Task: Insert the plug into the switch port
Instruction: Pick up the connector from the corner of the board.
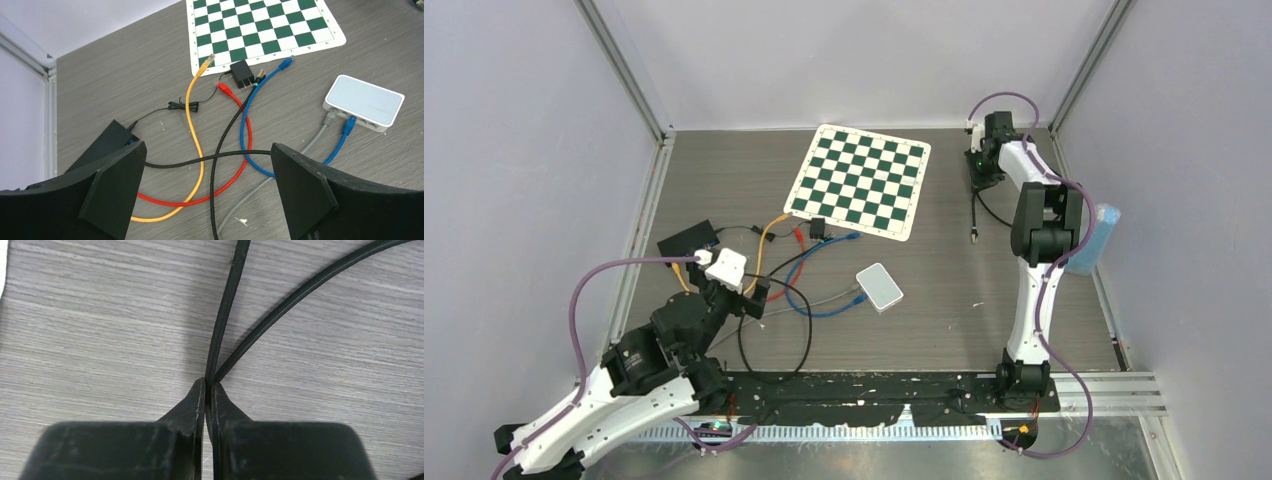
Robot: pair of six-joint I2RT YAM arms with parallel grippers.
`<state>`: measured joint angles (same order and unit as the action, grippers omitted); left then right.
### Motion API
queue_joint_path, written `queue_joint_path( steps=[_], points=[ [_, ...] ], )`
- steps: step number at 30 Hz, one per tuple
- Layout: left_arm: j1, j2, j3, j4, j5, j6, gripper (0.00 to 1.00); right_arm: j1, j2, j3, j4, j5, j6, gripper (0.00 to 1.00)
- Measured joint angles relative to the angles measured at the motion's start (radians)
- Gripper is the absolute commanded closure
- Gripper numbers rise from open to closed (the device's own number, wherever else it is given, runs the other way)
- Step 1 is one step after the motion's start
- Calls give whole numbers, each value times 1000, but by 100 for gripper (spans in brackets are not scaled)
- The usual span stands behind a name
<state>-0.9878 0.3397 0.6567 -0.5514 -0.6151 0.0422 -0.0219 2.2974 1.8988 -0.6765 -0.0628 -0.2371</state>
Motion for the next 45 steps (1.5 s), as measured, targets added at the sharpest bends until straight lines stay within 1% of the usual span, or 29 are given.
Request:
queue_joint_path(
  steps=[6,9,11,14,15,16,19,21,24,27,30,33,37,39,42,44,45],
  points=[
    [29,93,64,-33,-2,-119,1,0,-39,2,4,5,5,95],
    [66,163,103,-35,35,-173,5,0,-124,-5,11,19,20,95],
    [117,224,137,-37,85,-210,9,1,-229,-54,48,42,60,95],
    [242,332,192,-33,218,-269,11,4,-459,-234,172,59,140,95],
    [272,359,206,-29,257,-282,11,6,-571,-354,262,61,173,95],
    [305,393,226,-25,304,-299,11,8,-671,-451,303,62,201,95],
    [348,494,282,-6,397,-327,11,18,-897,-690,443,52,277,95],
    [349,566,322,22,454,-332,12,39,-999,-829,531,48,322,95],
    [349,676,394,74,532,-350,15,109,-1107,-1029,635,47,369,95],
    [349,769,447,148,615,-378,20,175,-1187,-1188,699,44,399,95],
    [347,853,482,239,701,-410,22,216,-1263,-1303,757,32,414,95],
    [336,919,502,317,743,-430,22,257,-1343,-1373,806,32,429,95],
    [291,1014,531,404,754,-435,25,340,-1454,-1448,880,35,457,95],
    [264,1062,553,436,753,-439,25,371,-1486,-1471,894,38,475,95],
    [217,1134,571,532,747,-444,25,407,-1527,-1504,900,55,505,95],
    [187,1185,573,617,747,-443,27,420,-1551,-1520,895,65,523,95],
    [176,1193,575,629,748,-443,28,423,-1561,-1523,891,69,529,95]
  ],
)
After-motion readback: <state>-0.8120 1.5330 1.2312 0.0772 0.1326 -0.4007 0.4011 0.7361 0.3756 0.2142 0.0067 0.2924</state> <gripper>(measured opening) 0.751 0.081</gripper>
